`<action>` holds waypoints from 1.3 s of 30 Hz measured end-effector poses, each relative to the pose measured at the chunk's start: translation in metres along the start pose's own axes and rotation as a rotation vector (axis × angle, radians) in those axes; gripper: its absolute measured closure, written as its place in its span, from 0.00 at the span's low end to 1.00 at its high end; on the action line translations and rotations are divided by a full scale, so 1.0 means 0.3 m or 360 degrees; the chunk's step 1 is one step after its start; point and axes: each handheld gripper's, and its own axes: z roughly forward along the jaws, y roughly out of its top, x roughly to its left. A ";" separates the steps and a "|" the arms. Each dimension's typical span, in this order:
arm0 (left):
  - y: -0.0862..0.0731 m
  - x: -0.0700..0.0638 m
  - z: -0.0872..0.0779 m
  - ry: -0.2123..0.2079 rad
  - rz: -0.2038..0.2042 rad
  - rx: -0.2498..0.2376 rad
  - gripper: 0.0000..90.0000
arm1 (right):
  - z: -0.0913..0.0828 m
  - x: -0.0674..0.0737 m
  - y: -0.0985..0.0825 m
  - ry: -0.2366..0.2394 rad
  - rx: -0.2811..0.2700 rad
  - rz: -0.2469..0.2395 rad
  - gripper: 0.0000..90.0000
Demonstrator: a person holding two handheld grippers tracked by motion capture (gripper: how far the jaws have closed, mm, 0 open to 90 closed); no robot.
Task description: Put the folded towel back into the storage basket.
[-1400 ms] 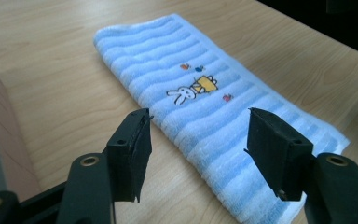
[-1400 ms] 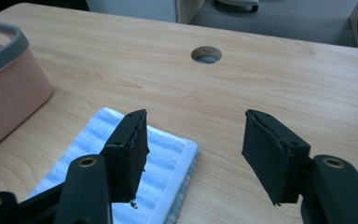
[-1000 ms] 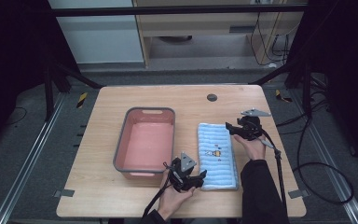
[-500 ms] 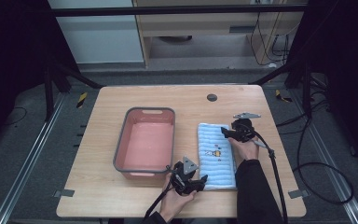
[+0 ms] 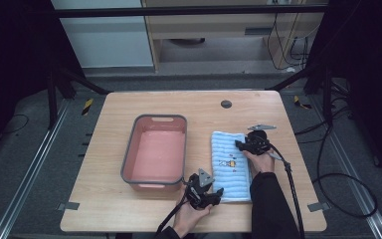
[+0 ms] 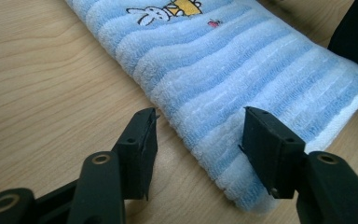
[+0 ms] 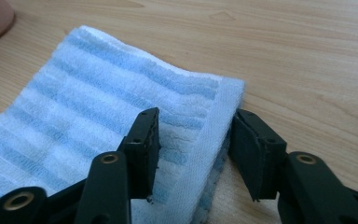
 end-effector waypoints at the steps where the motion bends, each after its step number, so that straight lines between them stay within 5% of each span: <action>1: 0.000 -0.001 0.001 -0.0001 -0.0008 0.0000 0.53 | 0.000 0.001 -0.001 0.0012 -0.0001 0.0008 0.64; 10: -0.006 -0.016 0.001 -0.0018 -0.0032 -0.0016 0.72 | 0.001 0.009 -0.005 0.0083 0.0003 0.0034 0.83; 21: 0.002 -0.025 -0.001 -0.0023 -0.0067 -0.0026 0.92 | -0.025 0.013 0.007 0.0123 -0.0017 0.0023 0.90; 28: 0.020 -0.013 -0.035 -0.0061 -0.0093 -0.0091 0.93 | -0.095 0.026 0.038 0.0146 -0.0136 0.0017 0.91; 39: 0.100 -0.006 -0.153 -0.0081 -0.0020 -0.0207 0.93 | -0.251 0.055 0.112 0.0151 -0.0323 0.0005 0.91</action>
